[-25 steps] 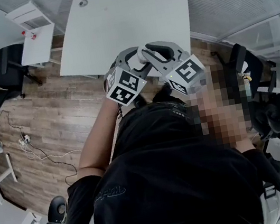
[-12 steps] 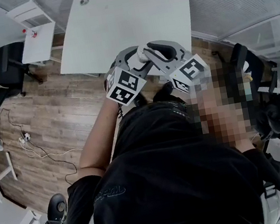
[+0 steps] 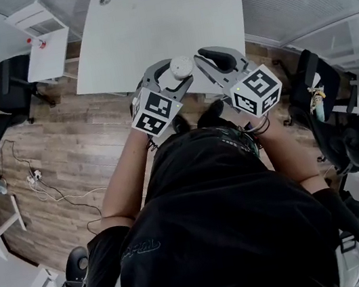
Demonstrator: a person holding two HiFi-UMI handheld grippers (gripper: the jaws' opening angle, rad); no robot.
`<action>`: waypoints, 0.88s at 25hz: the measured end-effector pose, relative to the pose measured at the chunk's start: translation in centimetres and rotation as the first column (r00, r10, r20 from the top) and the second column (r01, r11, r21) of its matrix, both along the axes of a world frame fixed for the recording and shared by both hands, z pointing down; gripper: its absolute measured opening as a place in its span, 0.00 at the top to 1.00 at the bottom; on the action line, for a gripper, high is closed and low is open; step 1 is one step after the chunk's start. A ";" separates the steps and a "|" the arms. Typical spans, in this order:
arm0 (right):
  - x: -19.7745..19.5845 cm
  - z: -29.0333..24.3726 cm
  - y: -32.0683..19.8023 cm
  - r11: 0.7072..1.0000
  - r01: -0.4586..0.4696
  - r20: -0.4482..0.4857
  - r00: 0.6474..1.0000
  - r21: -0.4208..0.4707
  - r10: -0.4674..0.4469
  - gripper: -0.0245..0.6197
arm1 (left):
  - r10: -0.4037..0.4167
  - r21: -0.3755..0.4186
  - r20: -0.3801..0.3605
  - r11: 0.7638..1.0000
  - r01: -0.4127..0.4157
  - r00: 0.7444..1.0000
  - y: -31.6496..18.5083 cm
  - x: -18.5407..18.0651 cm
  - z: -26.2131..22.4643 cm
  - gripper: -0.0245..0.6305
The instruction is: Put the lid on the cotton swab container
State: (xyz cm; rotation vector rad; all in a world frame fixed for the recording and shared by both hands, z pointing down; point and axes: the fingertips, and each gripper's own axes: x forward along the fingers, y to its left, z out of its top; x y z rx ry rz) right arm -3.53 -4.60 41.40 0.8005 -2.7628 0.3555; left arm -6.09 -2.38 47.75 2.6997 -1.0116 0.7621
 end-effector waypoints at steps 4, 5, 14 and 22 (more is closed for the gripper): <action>1.1 0.5 -0.1 1.000 -0.003 0.013 1.000 -0.004 0.003 0.85 | 0.000 0.007 -0.005 1.000 0.000 1.000 0.1 -0.1 -0.3 0.56; 1.3 0.6 -0.1 1.000 -0.004 0.015 1.000 -0.004 0.004 0.85 | -0.001 0.007 -0.007 1.000 0.001 1.000 0.1 -0.1 -0.3 0.56; 2.7 2.0 -0.6 1.000 0.016 0.012 1.000 -0.023 -0.016 0.85 | -0.008 -0.011 -0.018 1.000 0.008 1.000 0.3 0.6 0.8 0.56; 4.6 1.9 -1.8 0.997 0.070 0.006 0.998 -0.015 -0.070 0.87 | -0.029 -0.020 -0.032 0.999 0.028 0.999 -0.8 2.7 0.8 0.56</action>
